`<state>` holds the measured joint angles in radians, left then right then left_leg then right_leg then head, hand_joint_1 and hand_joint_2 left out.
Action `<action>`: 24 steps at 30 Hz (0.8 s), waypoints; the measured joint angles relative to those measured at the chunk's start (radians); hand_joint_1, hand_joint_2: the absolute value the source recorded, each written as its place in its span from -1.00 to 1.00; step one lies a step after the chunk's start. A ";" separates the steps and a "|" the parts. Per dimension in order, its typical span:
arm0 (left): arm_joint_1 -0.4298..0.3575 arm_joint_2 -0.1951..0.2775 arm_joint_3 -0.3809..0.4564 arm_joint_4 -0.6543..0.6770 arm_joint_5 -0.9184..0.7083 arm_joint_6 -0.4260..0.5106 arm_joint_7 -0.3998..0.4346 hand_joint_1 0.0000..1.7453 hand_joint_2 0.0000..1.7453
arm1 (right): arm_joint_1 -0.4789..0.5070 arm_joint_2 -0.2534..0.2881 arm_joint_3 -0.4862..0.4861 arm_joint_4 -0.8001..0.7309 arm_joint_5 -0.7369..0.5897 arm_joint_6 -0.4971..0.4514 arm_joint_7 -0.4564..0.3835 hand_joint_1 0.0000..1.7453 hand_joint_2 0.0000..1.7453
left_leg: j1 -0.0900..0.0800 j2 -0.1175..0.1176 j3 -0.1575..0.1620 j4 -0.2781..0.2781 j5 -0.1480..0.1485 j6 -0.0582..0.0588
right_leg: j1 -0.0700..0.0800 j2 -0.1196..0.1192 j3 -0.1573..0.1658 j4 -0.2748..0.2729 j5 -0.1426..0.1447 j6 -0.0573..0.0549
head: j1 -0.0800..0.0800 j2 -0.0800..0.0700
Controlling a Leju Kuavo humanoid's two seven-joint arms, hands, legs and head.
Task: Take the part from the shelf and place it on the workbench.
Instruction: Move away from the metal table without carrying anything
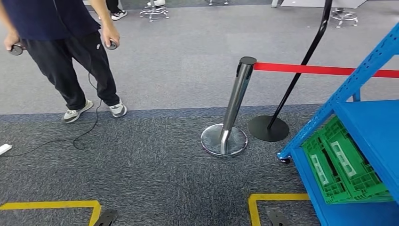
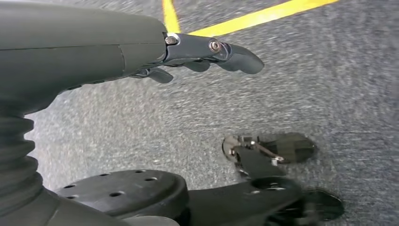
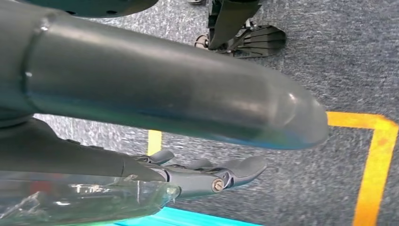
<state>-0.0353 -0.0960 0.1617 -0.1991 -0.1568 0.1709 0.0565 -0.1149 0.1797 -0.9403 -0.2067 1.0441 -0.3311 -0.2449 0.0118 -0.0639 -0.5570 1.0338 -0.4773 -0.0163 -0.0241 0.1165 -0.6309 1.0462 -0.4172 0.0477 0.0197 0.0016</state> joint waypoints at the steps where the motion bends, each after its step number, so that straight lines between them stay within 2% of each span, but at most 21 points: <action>1: 0.000 0.000 0.000 0.000 0.000 0.000 0.000 -1.00 1.00 | 0.000 0.000 0.000 0.000 0.000 0.000 0.000 -1.00 -1.00 | 0.000 -0.012 0.009 -0.020 0.000 0.000 | -0.001 0.009 -0.003 -0.002 0.003 0.007 | 0.000 0.000; 3: -0.001 -0.001 0.000 0.000 -0.001 0.000 0.000 -1.00 1.00 | 0.004 0.000 0.000 0.000 0.000 0.000 0.000 -1.00 -1.00 | -0.004 0.003 0.009 -0.026 0.004 0.008 | -0.005 0.023 -0.008 -0.012 0.012 0.021 | 0.000 0.000; 4: -0.002 -0.001 0.000 0.000 -0.002 0.000 0.000 -1.00 1.00 | 0.007 0.000 0.000 0.000 0.000 0.000 0.000 -1.00 -1.00 | -0.005 0.013 0.010 -0.029 0.009 0.015 | -0.005 0.007 -0.013 -0.009 0.010 0.025 | 0.001 0.000; 5: -0.003 0.000 0.000 0.000 -0.002 0.000 0.000 -1.00 1.00 | 0.009 0.000 0.000 0.000 0.000 0.000 0.000 -1.00 -1.00 | -0.006 0.025 0.009 -0.032 0.013 0.024 | -0.003 -0.020 -0.024 0.010 -0.003 0.028 | 0.003 0.000; 7: -0.002 0.001 0.000 0.000 -0.004 0.000 0.000 -1.00 1.00 | 0.007 0.000 0.000 0.000 0.000 0.000 0.001 -1.00 -1.00 | -0.011 0.051 0.008 -0.035 0.017 0.036 | 0.002 -0.087 -0.068 0.110 -0.064 0.027 | 0.009 0.000; 8: 0.001 0.002 0.000 0.000 -0.004 0.000 0.000 -1.00 1.00 | 0.004 0.000 0.000 0.000 0.000 0.000 0.001 -1.00 -1.00 | -0.015 0.066 0.008 -0.035 0.017 0.040 | 0.004 -0.102 -0.096 0.178 -0.100 0.027 | 0.010 0.000; 9: 0.003 0.002 0.000 0.000 -0.004 0.000 0.000 -1.00 1.00 | 0.003 0.000 0.000 0.000 0.001 0.000 0.001 -1.00 -1.00 | -0.020 0.081 0.007 -0.035 0.017 0.043 | 0.005 -0.107 -0.116 0.234 -0.125 0.026 | 0.010 0.000; 10: 0.004 0.002 0.000 0.000 -0.005 -0.001 0.000 -1.00 1.00 | 0.003 0.000 0.000 0.000 0.001 0.000 0.001 -1.00 -1.00 | -0.024 0.096 0.006 -0.035 0.017 0.044 | 0.007 -0.109 -0.122 0.261 -0.134 0.025 | 0.010 0.000; 11: 0.003 0.001 0.000 0.000 -0.005 -0.001 0.000 -1.00 1.00 | 0.005 0.000 0.000 0.000 0.001 0.001 0.001 -1.00 -1.00 | -0.028 0.109 0.006 -0.035 0.017 0.045 | 0.009 -0.111 -0.107 0.250 -0.125 0.021 | 0.010 0.000; 12: 0.002 0.001 0.000 0.000 -0.005 -0.001 0.000 -1.00 1.00 | 0.006 0.000 0.000 0.000 0.001 0.001 0.001 -1.00 -1.00 | -0.031 0.121 0.007 -0.035 0.017 0.046 | 0.013 -0.118 -0.071 0.200 -0.102 0.016 | 0.010 0.000; 14: 0.001 0.000 0.000 0.000 -0.006 -0.002 0.000 -1.00 1.00 | 0.004 0.000 0.000 0.000 0.001 0.002 0.001 -1.00 -1.00 | -0.038 0.142 0.010 -0.034 0.015 0.045 | 0.025 -0.162 0.018 0.062 -0.060 0.000 | 0.009 0.000; 15: 0.000 0.000 0.000 0.000 -0.006 -0.002 0.000 -1.00 1.00 | 0.001 -0.001 0.000 0.000 0.001 0.002 0.001 -1.00 -1.00 | -0.040 0.152 0.011 -0.033 0.014 0.043 | 0.031 -0.179 0.047 0.014 -0.049 -0.007 | 0.008 0.000; 16: 0.000 0.000 0.000 0.000 -0.006 -0.002 0.000 -1.00 1.00 | -0.002 -0.001 0.000 0.000 0.001 0.002 0.001 -1.00 -1.00 | -0.041 0.161 0.012 -0.032 0.014 0.040 | 0.035 -0.189 0.059 -0.009 -0.046 -0.013 | 0.006 0.000; 18: -0.001 0.000 0.000 0.000 -0.007 -0.003 0.000 -1.00 1.00 | -0.003 -0.002 0.000 0.000 0.001 0.002 0.001 -1.00 -1.00 | -0.041 0.178 0.013 -0.033 0.013 0.032 | 0.037 -0.169 0.056 -0.016 -0.040 -0.022 | 0.006 0.000; 19: -0.002 0.000 0.000 0.000 -0.007 -0.004 0.000 -1.00 1.00 | -0.001 -0.002 0.000 0.000 0.001 0.002 0.002 -1.00 -1.00 | -0.040 0.173 0.013 -0.030 0.009 0.026 | 0.034 -0.159 0.056 -0.021 -0.035 -0.027 | 0.005 0.000; 21: -0.002 0.001 0.000 0.000 -0.008 -0.004 0.000 -1.00 1.00 | -0.003 -0.003 0.000 0.000 0.001 0.003 0.002 -1.00 -1.00 | -0.034 0.128 -0.006 0.015 -0.029 0.010 | 0.026 -0.135 0.058 -0.033 -0.022 -0.036 | 0.002 0.000; 22: -0.001 0.001 0.000 0.000 -0.008 -0.004 0.000 -1.00 1.00 | -0.004 -0.003 0.000 0.000 0.001 0.004 0.003 -1.00 -1.00 | -0.029 0.100 -0.028 0.067 -0.060 0.002 | 0.023 -0.123 0.056 -0.037 -0.017 -0.038 | 0.001 0.000; 23: 0.000 0.001 0.000 0.000 -0.008 -0.004 0.000 -1.00 1.00 | -0.006 -0.003 0.000 0.000 0.001 0.004 0.003 -1.00 -1.00 | -0.024 0.083 -0.056 0.130 -0.093 -0.004 | 0.020 -0.110 0.053 -0.038 -0.014 -0.039 | 0.000 0.000; 24: 0.002 0.001 0.000 0.001 -0.008 -0.004 0.000 -1.00 1.00 | -0.005 -0.003 0.000 0.000 0.001 0.005 0.003 -1.00 -1.00 | -0.019 0.076 -0.083 0.187 -0.116 -0.009 | 0.018 -0.096 0.050 -0.038 -0.011 -0.038 | 0.000 0.000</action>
<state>-0.0335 -0.0953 0.1617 -0.1985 -0.1652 0.1671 0.0565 -0.1198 0.1766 -0.9400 -0.2066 1.0447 -0.3262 -0.2422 -0.0069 0.0125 -0.6396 1.2204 -0.5929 -0.0252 -0.0062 0.0201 -0.5811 1.0079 -0.4286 0.0101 0.0198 0.0016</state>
